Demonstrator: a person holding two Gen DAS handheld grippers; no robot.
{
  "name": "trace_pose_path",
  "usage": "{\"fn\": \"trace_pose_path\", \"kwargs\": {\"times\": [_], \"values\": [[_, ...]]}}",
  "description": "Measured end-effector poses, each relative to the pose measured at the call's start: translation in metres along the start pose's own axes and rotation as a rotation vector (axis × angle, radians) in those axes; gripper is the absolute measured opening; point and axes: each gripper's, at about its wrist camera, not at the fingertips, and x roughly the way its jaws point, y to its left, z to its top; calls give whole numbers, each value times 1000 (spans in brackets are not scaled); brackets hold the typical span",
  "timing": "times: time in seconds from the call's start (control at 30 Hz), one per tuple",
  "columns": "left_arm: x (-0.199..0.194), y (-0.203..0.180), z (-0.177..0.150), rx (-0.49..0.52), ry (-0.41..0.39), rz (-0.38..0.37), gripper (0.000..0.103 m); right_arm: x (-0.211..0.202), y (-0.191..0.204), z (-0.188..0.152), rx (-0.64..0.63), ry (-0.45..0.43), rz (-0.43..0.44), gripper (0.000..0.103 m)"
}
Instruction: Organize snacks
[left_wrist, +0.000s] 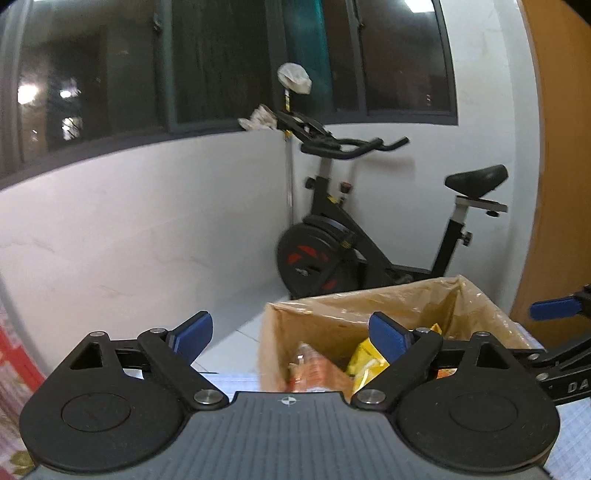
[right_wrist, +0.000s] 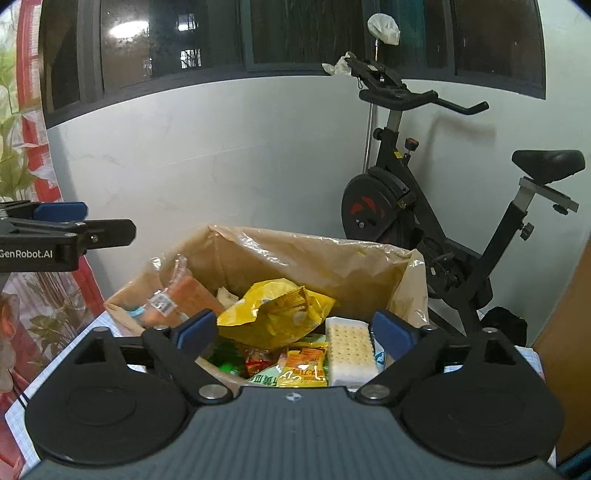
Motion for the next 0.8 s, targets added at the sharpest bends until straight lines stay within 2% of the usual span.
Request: {"fn": "trace_pose_path", "kwargs": {"times": [0.17,0.27,0.37,0.57,0.8], "values": [[-30,10,-7,-65,2,-27,93,-32,10,-6,16,-54,-13,102],[-46,11,-12,-99,-3,-16,93,-49,15,-11,18,-77,-23,103],[-61,7,-17,-95,-20,7,93,-62,19,-16,23,-89,-24,103],[-81,-5,-27,-52,-42,-17,93,-83,29,-27,20,-119,-30,103],[-93,-4,-36,-103,-45,12,93,-97,33,-39,74,-142,-19,103]]}}
